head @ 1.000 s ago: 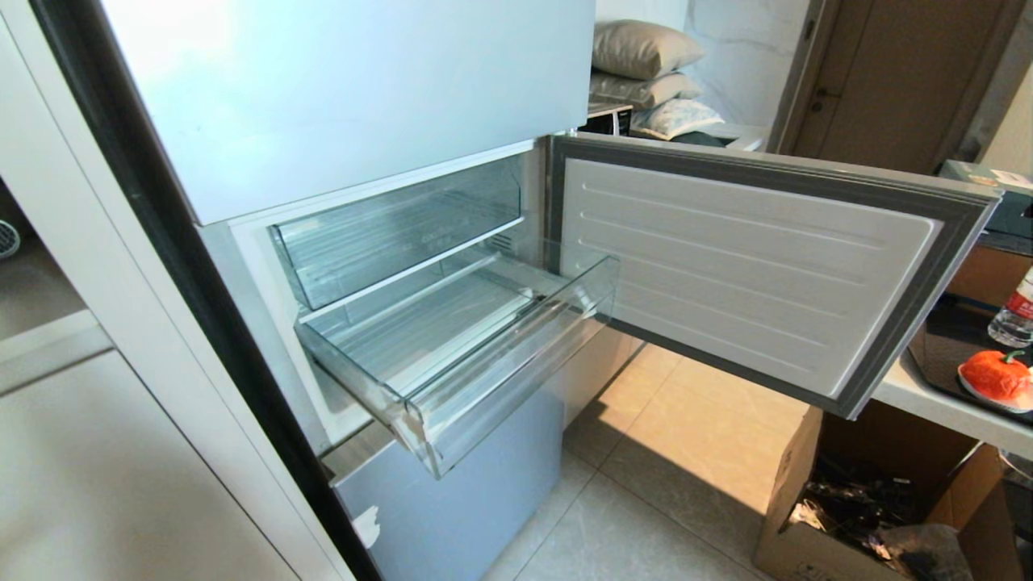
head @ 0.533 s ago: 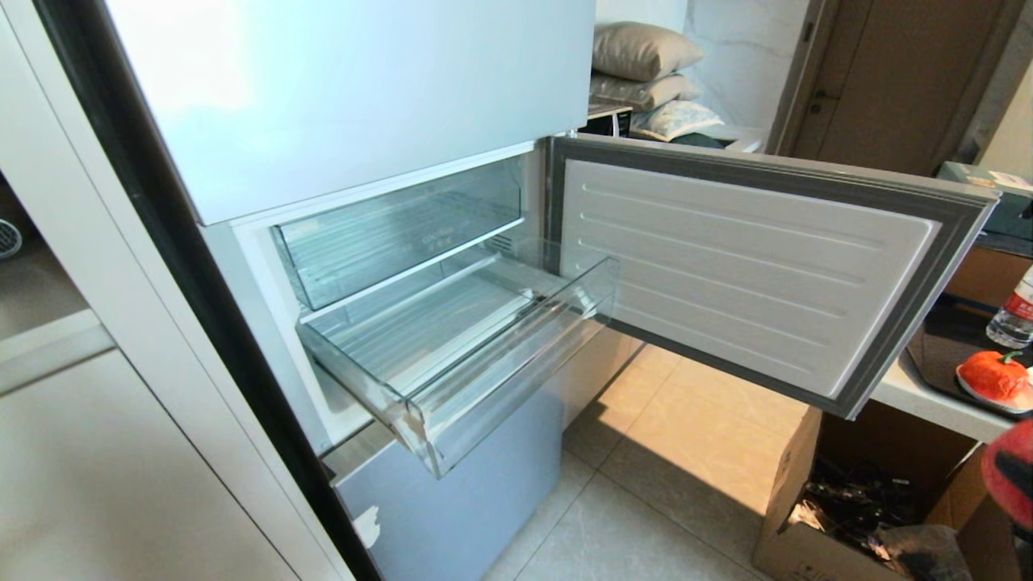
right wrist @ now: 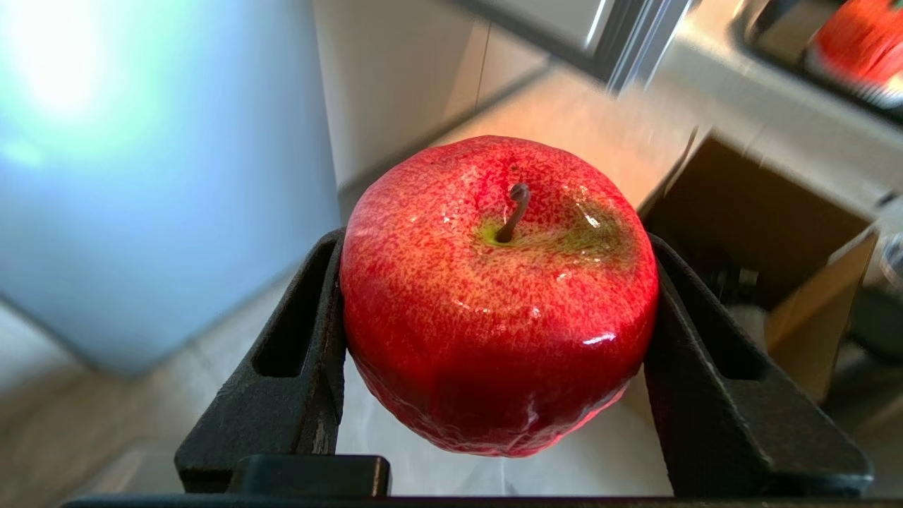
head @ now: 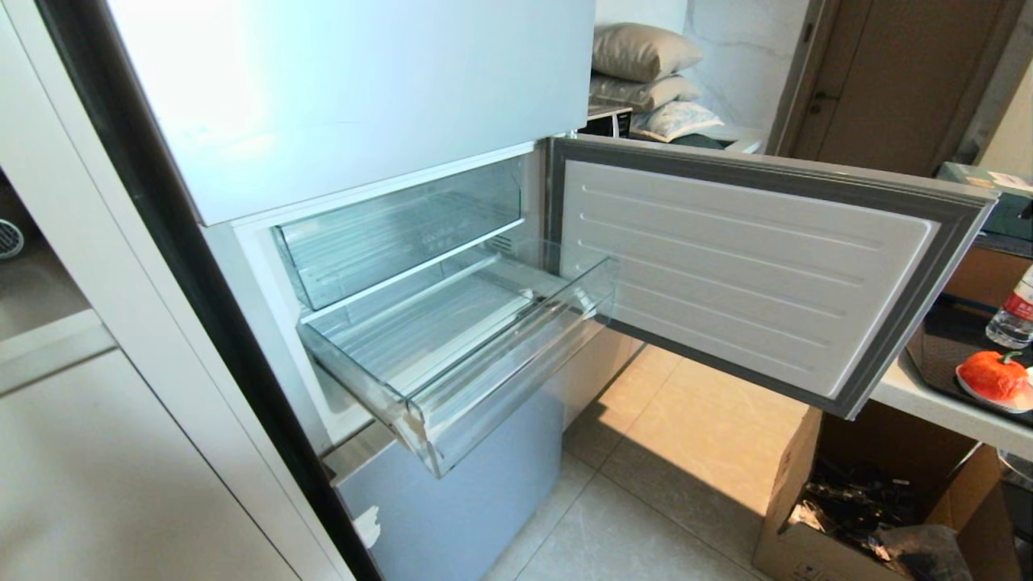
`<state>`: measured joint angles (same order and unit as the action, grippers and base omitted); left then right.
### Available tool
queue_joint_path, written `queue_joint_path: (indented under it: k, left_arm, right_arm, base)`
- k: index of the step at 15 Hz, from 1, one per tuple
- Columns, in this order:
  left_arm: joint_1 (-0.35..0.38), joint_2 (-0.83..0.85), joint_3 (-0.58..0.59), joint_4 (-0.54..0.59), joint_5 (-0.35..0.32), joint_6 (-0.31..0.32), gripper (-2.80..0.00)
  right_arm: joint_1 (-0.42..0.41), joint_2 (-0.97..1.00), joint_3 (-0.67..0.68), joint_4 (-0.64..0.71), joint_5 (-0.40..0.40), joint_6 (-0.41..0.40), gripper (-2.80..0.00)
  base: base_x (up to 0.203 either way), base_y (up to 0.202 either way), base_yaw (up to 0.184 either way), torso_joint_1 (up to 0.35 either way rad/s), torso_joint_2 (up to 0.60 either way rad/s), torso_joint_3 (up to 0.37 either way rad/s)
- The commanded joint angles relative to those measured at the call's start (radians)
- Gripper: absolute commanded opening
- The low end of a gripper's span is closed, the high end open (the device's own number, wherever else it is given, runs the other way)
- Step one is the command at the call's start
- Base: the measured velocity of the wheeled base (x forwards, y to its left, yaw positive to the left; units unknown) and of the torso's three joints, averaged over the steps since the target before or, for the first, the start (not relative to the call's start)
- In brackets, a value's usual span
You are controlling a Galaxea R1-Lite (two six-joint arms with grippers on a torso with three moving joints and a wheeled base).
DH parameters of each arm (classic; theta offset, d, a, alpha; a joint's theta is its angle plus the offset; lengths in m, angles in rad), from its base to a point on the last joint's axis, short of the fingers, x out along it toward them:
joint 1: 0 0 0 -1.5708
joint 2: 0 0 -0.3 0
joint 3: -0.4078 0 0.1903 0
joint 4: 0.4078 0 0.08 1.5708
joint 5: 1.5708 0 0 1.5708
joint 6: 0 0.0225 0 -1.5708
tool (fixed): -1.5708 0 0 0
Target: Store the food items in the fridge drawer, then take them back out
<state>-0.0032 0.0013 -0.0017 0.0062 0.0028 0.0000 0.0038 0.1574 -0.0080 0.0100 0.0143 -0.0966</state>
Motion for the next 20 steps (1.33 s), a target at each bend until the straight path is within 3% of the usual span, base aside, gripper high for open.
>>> queue_joint_path:
  k: [1,5,14,20]
  left_arm:
    - [0.0,0.0,0.0,0.001,0.0,0.001,-2.8]
    - [0.0,0.0,0.0,0.0,0.0,0.0,-2.8]
    - [0.0,0.0,0.0,0.0,0.0,0.0,-2.8]
    - [0.0,0.0,0.0,0.0,0.0,0.0,-2.8]
  right_arm:
    - [-0.004,-0.124,0.005,-0.003,0.001,0.001,-2.8]
    - [-0.002,-0.157,0.008,-0.012,-0.002,0.041,-2.8]
    - [-0.002,-0.157,0.008,-0.012,-0.005,0.051,-2.8]
    - [-0.004,-0.157,0.008,-0.012,-0.007,0.057,-2.8]
  base:
    - [0.0,0.0,0.0,0.0,0.0,0.0]
    - [0.0,0.0,0.0,0.0,0.0,0.0]
    - [0.0,0.0,0.0,0.0,0.0,0.0]
    - [0.0,-0.007,0.16,0.001,0.0,0.001]
